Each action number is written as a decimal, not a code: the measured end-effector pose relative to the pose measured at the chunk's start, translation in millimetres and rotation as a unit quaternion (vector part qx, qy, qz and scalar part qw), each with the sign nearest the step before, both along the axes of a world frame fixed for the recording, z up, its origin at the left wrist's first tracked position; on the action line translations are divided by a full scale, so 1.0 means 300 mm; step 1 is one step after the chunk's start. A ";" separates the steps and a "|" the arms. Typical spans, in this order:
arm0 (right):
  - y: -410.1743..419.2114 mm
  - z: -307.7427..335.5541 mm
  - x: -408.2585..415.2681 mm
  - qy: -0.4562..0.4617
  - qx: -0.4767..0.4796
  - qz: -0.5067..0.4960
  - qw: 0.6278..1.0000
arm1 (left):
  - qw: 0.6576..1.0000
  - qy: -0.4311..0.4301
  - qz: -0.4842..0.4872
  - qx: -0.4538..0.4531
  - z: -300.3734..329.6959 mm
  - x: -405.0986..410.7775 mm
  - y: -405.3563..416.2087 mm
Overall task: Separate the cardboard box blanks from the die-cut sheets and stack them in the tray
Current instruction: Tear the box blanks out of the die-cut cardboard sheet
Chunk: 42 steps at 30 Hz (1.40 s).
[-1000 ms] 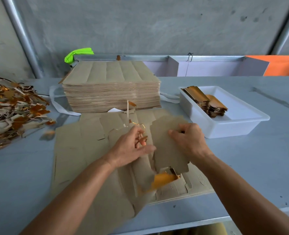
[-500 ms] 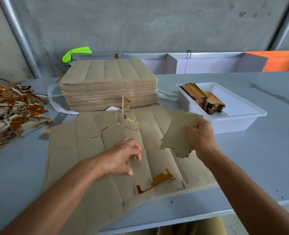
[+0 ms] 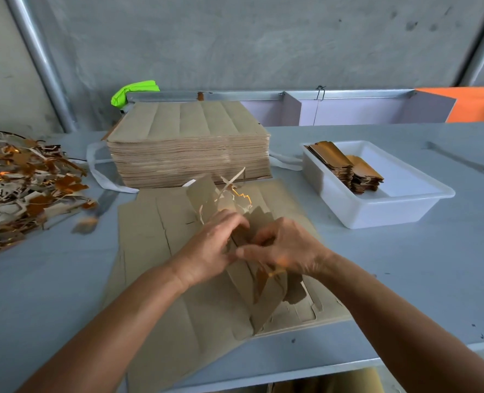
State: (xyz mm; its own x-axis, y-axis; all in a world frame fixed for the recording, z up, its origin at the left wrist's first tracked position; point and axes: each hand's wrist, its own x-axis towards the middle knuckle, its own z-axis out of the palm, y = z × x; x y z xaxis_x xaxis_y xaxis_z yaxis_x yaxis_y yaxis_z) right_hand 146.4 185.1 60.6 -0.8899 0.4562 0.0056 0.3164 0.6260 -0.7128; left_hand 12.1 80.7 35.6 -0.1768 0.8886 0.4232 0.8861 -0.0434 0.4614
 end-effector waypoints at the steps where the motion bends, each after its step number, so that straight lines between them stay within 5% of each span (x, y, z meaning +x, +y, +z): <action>1: -0.002 -0.008 -0.007 -0.020 0.002 -0.006 1.000 | 1.000 -0.008 0.009 0.008 -0.006 0.003 0.004; 8: 0.010 -0.086 -0.009 0.039 -0.125 -0.168 0.977 | 0.968 -0.068 0.177 0.166 -0.069 0.048 0.004; 12: -0.020 -0.103 -0.004 0.060 -0.122 -0.149 0.979 | 0.933 -0.245 0.260 0.044 -0.102 0.051 0.039; 15: -0.026 -0.104 -0.009 0.031 -0.132 -0.162 0.977 | 0.891 -0.380 0.243 0.054 -0.115 0.046 0.048; 20: -0.028 -0.101 -0.055 -0.018 -0.147 -0.165 0.975 | 0.913 -0.353 0.197 0.058 -0.176 0.079 0.020; 26: -0.023 -0.152 -0.025 0.038 -0.177 -0.253 0.951 | 0.908 -0.305 0.277 0.080 -0.235 0.029 0.014; 33: -0.020 -0.184 0.086 0.113 -0.239 -0.306 0.914 | 0.914 -0.315 0.239 0.088 -0.246 -0.025 -0.005; 37: 0.003 -0.175 0.116 0.137 -0.246 -0.324 0.903 | 0.851 -0.427 0.257 0.163 -0.235 -0.050 0.005; 42: 0.036 -0.169 0.142 0.210 -0.267 -0.371 0.864 | 0.656 -0.685 0.164 0.273 -0.194 -0.100 -0.002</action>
